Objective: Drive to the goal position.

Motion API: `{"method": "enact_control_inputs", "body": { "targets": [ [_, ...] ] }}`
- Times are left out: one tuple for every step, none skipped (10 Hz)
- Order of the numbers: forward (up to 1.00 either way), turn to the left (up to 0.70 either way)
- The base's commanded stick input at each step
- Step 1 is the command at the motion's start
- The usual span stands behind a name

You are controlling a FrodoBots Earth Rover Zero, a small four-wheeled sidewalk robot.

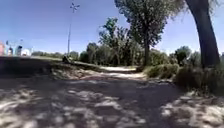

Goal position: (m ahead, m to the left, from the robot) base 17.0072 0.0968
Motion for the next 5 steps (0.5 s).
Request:
{"method": "enact_control_inputs", "body": {
  "targets": [
    [0.85, 0.00],
    [0.85, 0.00],
    [0.85, 0.00],
    [0.85, 0.00],
    [0.85, 0.00]
  ]
}}
